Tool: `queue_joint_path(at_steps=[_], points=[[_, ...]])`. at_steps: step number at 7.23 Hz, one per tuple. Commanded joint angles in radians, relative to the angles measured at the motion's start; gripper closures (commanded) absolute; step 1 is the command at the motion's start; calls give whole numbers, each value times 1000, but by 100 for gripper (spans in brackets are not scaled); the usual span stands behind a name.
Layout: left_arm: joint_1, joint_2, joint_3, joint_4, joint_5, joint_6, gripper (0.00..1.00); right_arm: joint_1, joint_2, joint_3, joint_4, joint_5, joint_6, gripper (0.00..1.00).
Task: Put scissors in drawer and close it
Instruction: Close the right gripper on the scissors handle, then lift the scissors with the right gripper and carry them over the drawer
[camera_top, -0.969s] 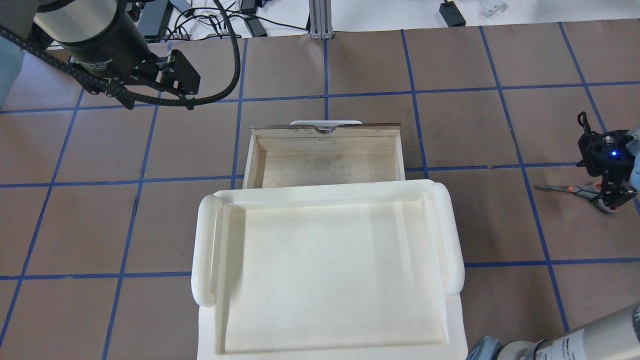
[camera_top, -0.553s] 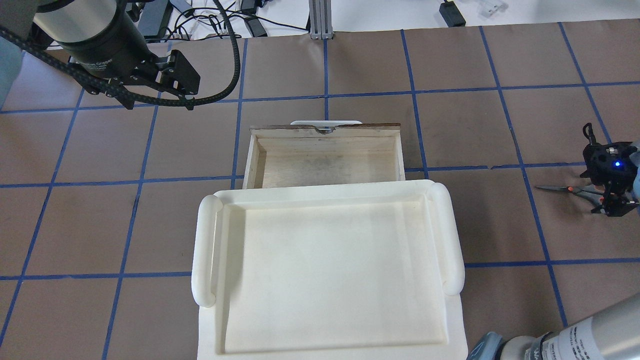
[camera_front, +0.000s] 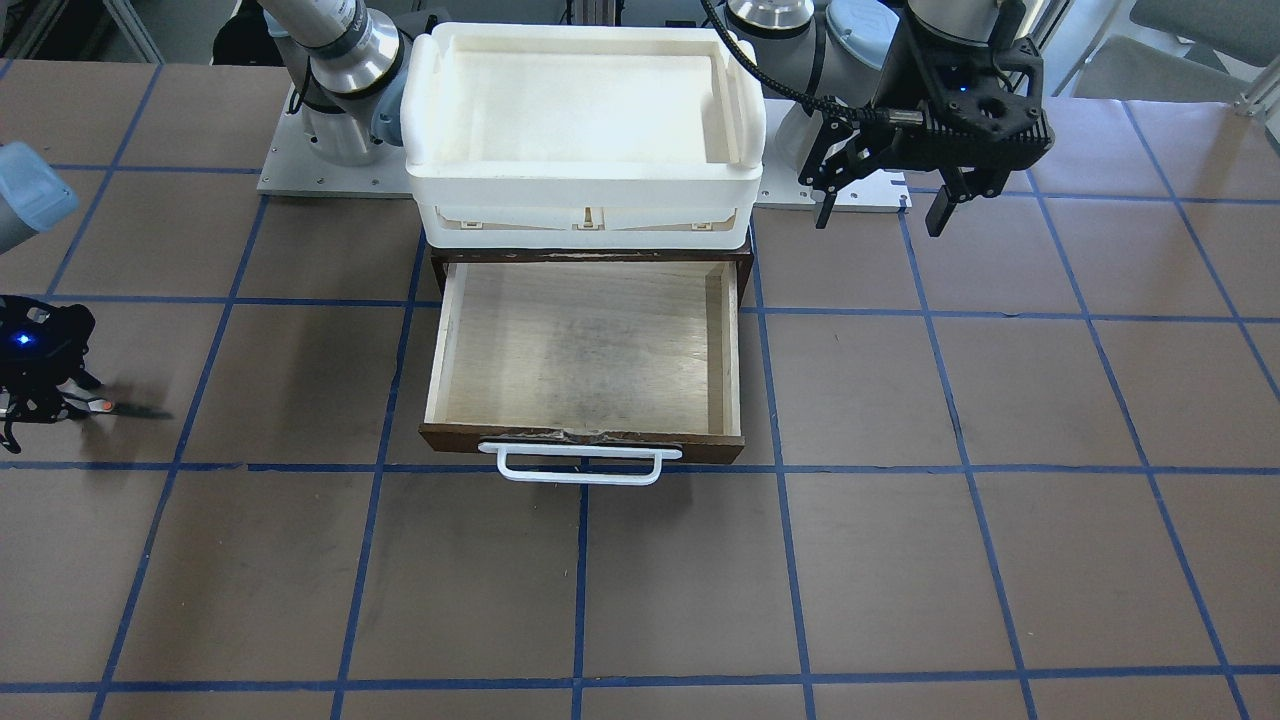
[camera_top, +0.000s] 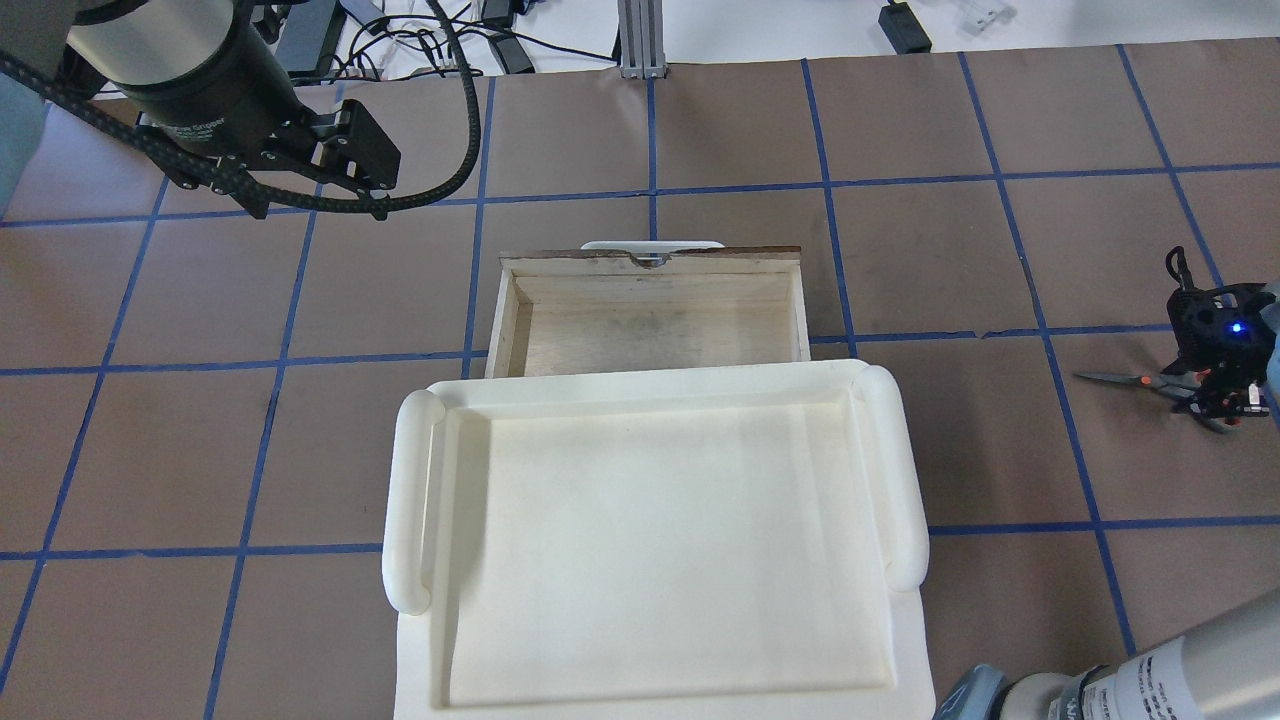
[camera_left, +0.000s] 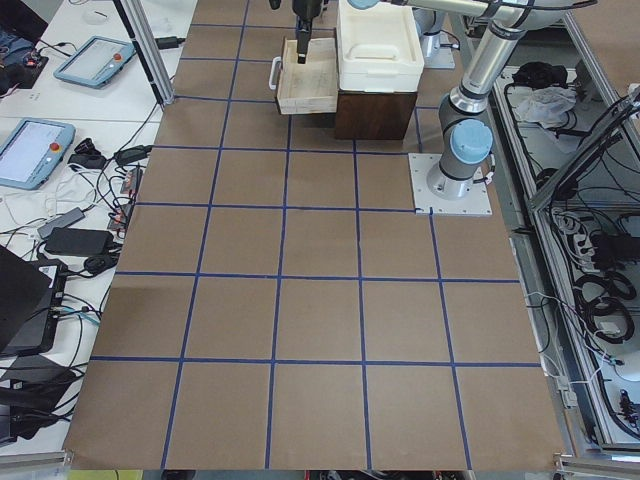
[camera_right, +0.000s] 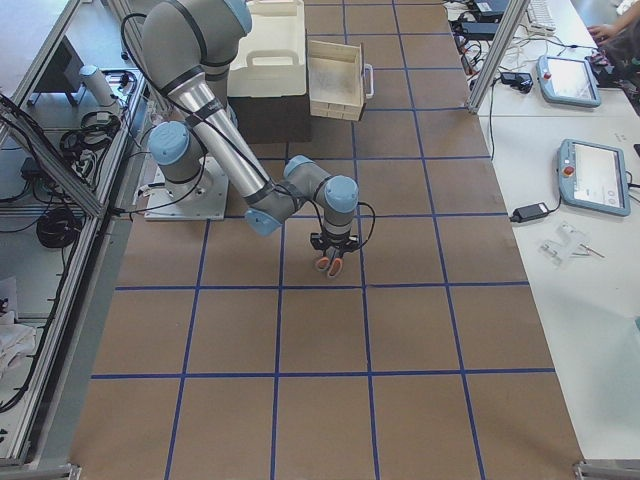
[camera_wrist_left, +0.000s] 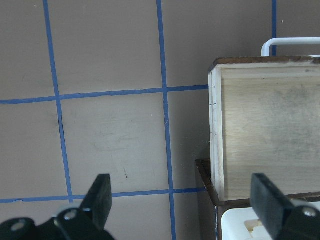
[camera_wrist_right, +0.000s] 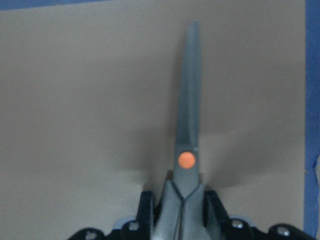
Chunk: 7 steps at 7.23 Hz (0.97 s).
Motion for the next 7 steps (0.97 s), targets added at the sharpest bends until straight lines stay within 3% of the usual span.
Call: queue_joint_path(at_steps=[1,4,7], points=[[-1,0,0,0,0,0,0,1,-5,-3,-1,-3,1,100],[-1,0,0,0,0,0,0,6,-57,-52,6,6,31,100],[-1,0,0,-2,0,0,0,104,-105,-248,249,4,123,100]])
